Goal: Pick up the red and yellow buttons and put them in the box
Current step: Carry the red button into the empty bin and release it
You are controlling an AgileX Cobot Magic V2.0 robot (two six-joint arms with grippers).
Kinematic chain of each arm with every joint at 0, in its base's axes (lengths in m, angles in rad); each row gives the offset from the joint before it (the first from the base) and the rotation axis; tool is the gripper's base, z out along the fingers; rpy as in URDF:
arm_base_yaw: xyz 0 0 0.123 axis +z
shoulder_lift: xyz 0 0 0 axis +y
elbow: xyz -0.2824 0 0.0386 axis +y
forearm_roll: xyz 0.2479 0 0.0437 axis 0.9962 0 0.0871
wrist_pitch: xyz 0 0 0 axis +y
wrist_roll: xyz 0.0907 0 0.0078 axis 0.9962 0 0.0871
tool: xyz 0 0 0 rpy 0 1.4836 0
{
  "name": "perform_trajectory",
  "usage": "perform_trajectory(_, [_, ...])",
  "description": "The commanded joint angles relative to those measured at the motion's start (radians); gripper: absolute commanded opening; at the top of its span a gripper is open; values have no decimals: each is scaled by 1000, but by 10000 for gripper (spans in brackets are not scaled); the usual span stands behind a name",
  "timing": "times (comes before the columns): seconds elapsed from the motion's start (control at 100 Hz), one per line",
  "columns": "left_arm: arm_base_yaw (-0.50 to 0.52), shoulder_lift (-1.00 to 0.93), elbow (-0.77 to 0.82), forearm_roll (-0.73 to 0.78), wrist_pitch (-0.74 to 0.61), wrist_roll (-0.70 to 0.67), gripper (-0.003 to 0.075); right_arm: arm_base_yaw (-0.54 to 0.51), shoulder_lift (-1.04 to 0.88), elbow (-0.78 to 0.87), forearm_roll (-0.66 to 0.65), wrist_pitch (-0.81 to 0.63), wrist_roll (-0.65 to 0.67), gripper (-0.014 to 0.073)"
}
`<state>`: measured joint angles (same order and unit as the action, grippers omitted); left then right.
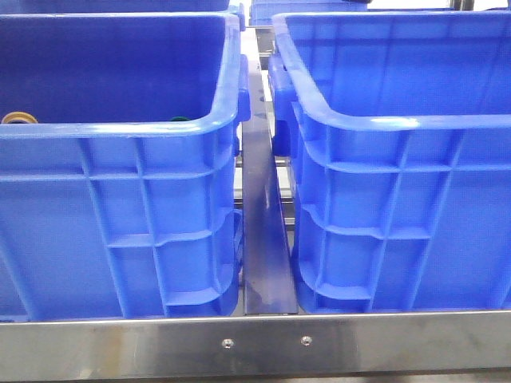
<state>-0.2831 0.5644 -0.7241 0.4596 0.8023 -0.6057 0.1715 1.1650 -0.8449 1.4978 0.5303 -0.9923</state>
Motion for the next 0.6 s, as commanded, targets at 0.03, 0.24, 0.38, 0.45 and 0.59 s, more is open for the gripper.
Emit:
perform_trajectory(0.03, [3, -35, -23, 38, -56, -9, 281, -9, -20, -38, 46, -96, -80, 208])
perform_trajectory(0.24, [3, -46, -23, 56, -56, -9, -19, -9, -17, -38, 46, -304, -233, 208])
perform_trajectory(0.38, [3, -46, -23, 56, -56, -9, -19, -9, -1, -38, 46, -463, -311, 208])
perform_trajectory(0.45, [3, -46, -23, 56, -56, -9, -19, -9, 23, -38, 46, -530, -335, 208])
perform_trajectory(0.59, [3, -46, -23, 56, -56, -9, -19, -9, 103, -40, 43, -594, -387, 208])
